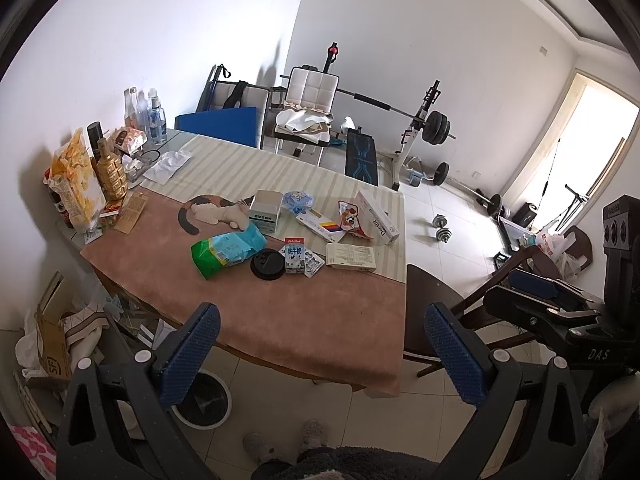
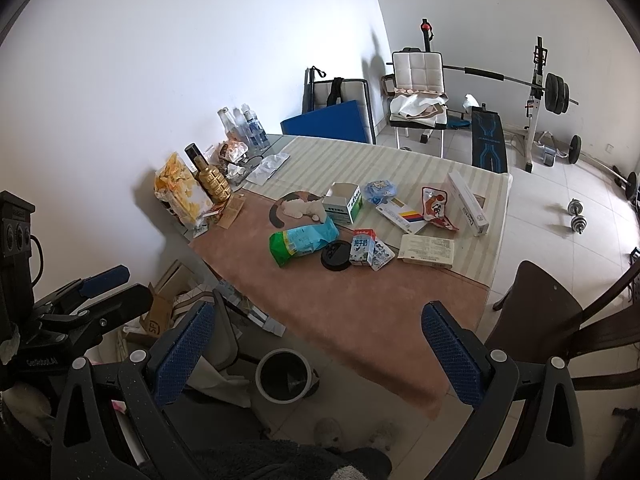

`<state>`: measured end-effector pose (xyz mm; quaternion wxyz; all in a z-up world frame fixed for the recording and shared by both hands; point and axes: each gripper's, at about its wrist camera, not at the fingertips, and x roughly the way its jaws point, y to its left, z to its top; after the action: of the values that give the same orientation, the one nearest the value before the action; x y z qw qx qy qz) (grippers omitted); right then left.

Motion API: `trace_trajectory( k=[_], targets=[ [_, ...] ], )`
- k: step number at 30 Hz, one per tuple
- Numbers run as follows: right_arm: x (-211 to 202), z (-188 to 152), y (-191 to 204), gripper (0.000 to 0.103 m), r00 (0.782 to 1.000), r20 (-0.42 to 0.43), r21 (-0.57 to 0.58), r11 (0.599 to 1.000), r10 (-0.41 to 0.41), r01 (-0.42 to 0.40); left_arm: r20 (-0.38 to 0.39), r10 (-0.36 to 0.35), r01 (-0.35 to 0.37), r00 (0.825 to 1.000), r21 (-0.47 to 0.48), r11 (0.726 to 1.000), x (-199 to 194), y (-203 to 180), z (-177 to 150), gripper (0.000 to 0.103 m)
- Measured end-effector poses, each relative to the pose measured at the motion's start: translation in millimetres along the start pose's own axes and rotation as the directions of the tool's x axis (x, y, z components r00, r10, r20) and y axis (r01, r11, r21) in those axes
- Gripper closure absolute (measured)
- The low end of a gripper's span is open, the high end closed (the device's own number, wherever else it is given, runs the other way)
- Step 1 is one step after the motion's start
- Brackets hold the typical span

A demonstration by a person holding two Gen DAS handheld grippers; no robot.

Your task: Collect trash

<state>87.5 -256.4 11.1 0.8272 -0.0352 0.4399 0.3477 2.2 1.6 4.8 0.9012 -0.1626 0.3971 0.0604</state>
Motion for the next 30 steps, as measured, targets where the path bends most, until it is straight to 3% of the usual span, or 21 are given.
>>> trace_trajectory(
  k=[18, 30],
  targets=[
    [-3, 4, 4, 0.0, 1.0, 0.005, -0.001, 1.0, 0.002, -0.002, 0.002, -0.001, 0.001, 1.0, 0.002, 1.0, -4, -8, 8, 0.0],
    [-2, 35, 21, 0.0, 1.0, 0.004, -0.004, 1.0, 0.005, -0.005, 0.004, -0.001, 0.001, 1.0, 0.002, 1.0, -5, -11, 9, 0.0]
  ],
)
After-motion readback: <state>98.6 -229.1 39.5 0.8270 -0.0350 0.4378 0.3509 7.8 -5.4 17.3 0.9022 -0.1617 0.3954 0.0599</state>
